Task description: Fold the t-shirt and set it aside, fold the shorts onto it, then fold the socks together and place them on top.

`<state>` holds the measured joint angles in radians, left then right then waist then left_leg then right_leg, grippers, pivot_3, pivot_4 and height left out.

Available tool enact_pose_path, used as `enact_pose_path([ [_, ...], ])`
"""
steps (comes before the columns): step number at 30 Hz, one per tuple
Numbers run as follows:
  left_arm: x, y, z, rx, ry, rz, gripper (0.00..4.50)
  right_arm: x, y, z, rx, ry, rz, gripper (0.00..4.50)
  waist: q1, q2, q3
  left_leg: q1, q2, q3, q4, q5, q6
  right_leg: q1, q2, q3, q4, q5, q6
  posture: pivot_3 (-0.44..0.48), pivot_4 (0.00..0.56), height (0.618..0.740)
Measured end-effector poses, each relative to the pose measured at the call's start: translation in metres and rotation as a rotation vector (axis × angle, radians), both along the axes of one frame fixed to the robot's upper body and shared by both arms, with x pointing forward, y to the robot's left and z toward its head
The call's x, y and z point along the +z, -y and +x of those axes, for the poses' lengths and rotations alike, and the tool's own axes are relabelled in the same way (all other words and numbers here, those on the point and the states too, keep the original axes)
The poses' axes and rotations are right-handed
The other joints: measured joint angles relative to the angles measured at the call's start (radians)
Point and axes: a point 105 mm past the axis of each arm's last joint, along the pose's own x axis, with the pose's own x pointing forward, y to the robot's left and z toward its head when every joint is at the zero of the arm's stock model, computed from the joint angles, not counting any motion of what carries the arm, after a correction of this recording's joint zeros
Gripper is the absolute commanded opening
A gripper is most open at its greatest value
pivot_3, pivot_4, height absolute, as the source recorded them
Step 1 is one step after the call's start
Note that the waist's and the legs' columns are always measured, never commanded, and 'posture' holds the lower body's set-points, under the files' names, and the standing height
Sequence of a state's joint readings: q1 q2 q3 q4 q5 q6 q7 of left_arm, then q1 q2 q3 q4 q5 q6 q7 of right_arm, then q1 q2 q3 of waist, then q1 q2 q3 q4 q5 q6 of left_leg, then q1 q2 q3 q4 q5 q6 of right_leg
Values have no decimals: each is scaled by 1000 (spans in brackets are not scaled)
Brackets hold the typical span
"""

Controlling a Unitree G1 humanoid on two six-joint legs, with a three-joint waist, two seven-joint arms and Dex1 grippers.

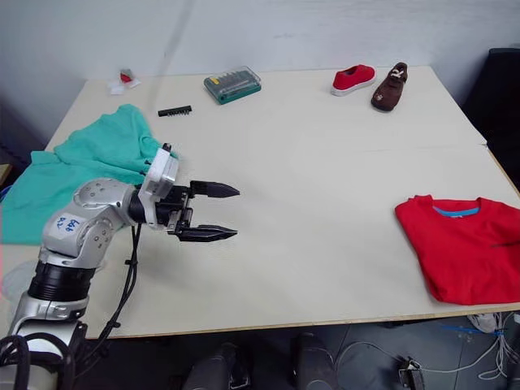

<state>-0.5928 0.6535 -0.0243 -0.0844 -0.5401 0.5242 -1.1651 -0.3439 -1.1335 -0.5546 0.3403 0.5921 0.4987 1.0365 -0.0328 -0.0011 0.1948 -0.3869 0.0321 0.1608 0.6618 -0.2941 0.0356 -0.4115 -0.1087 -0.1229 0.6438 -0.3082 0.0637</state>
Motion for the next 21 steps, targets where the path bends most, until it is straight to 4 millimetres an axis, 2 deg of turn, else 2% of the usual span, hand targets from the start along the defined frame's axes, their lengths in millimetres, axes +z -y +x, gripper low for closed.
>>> enact_pose_path([
  [3, -1, -10, 0, 64, 3, 1, 4500, 0, -84, -2, 303, 28, 37, 4473, 10, 0, 0, -1, 0, -1, 0, 0, 0, 0, 0, 0, 1, -1, -1, 0, 150, 740],
  [5, -1, -18, -2, 123, 11, 7, 4500, 1, -139, -11, 483, 37, 51, 4473, 19, -1, 1, -2, -1, -2, 1, 0, 1, 0, -1, 0, 0, -1, -1, 0, 150, 740],
  [7, -5, -26, -5, 168, 17, 26, 4500, 1, -177, -21, 620, 33, 61, 4473, 26, -2, 2, -2, -2, -2, 1, -1, 2, -1, -2, 0, -1, -1, -1, 0, 150, 740],
  [9, -11, -39, -8, 229, 20, 69, 4500, 1, -207, -35, 742, 26, 60, 4473, 32, -3, 2, -3, -2, -3, 1, -2, 3, -1, -3, -1, -2, -1, -1, 0, 150, 740],
  [11, -17, -58, -7, 323, 27, 121, 4500, -3, -226, -47, 832, 9, 32, 4473, 36, -3, 2, -4, -2, -3, 1, -4, 4, 0, -4, -2, -4, -1, -1, 0, 150, 740],
  [13, -22, -79, -4, 437, 42, 177, 4500, -10, -236, -56, 888, -15, 8, 4473, 35, -4, 2, -4, -2, -3, 1, -5, 5, 0, -4, -3, -6, 0, -1, 0, 150, 740],
  [18, -26, -124, -6, 636, 79, 281, 4500, -22, -240, -58, 890, -69, 16, 4473, 31, -5, 1, -4, -3, -3, 0, -7, 7, 0, -5, -4, -7, 0, 0, 0, 150, 740],
  [21, -34, -151, -4, 718, 115, 393, 4500, -22, -241, -58, 891, -76, 31, 4473, 30, -5, 1, -4, -2, -3, 0, -7, 6, 0, -5, -4, -7, 0, 0, 0, 150, 740],
])
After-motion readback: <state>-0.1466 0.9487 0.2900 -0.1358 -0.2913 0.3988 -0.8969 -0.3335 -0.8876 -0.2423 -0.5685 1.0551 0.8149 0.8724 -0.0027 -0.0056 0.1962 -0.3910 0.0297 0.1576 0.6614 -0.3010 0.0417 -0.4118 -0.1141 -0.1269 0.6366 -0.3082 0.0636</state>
